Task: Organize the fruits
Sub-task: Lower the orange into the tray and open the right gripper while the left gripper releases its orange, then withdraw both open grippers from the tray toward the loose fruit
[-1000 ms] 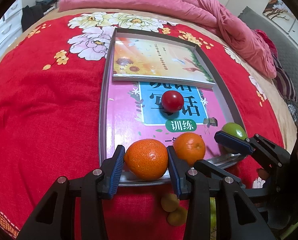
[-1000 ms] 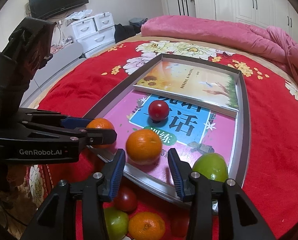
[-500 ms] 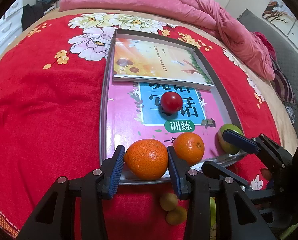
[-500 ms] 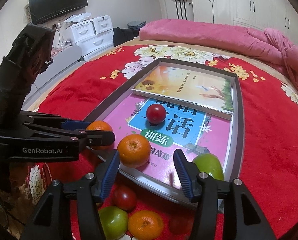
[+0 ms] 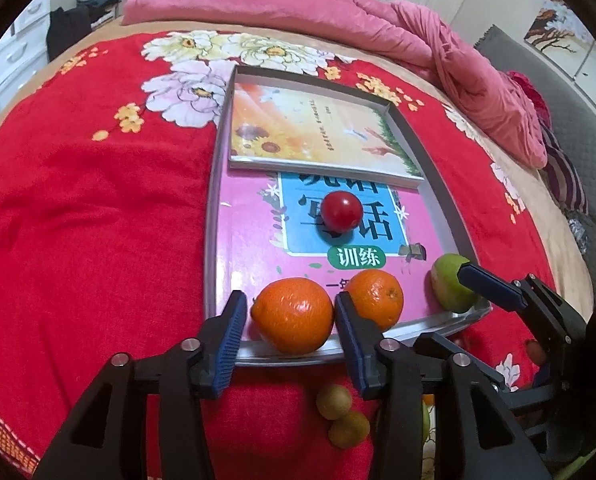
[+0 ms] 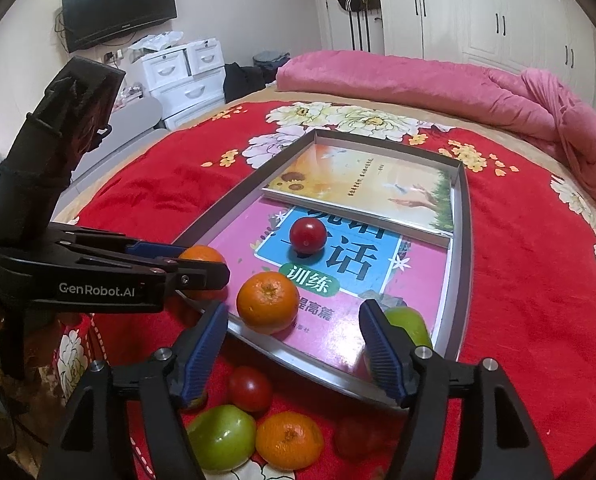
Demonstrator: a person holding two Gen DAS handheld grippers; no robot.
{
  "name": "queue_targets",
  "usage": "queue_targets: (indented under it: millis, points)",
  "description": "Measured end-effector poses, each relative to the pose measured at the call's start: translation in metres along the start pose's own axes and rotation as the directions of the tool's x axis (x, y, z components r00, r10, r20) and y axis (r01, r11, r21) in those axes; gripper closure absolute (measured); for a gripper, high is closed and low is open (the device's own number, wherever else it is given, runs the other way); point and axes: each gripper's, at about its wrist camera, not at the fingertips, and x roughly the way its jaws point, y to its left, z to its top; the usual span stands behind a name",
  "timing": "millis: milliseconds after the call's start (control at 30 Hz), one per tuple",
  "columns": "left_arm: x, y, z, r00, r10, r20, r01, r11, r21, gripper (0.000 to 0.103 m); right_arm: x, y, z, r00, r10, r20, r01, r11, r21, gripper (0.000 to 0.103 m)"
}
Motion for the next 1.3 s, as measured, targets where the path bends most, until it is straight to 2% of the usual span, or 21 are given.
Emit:
queue_targets:
  millis: [200, 767, 900, 1100, 1300]
  points:
    - [-0.008, 0.007, 0.002, 1.0, -0.01, 0.008, 0.01, 1.0, -0.025, 0.049, -0.003, -0.001, 0.001, 1.0, -0.006, 0.009, 0.005, 1.0, 0.008, 0.031]
    - [-0.029, 0.002, 0.004, 0.999, -0.026, 0.045, 0.027, 1.0, -0.013, 0.043, -0.017, -0.011, 0.004, 0.998, -0.026, 0.049, 0.024, 0.999, 0.041, 0.024]
    - [-0.035, 0.002, 0.005, 0.998, -0.03, 0.056, 0.031, 0.999, -0.012, 0.034, -0.019, -0.012, 0.005, 0.998, -0.028, 0.055, 0.025, 0.999, 0.045, 0.023]
    - [-0.046, 0.0, 0.008, 0.996, -0.038, 0.086, 0.039, 0.999, -0.013, 0.032, -0.026, -0.012, 0.006, 0.997, -0.025, 0.074, 0.021, 0.998, 0.054, 0.022]
    - [-0.059, -0.005, 0.011, 0.992, -0.049, 0.115, 0.051, 0.999, -0.009, 0.03, -0.038, -0.017, 0.01, 0.993, -0.03, 0.112, 0.021, 0.997, 0.076, 0.016]
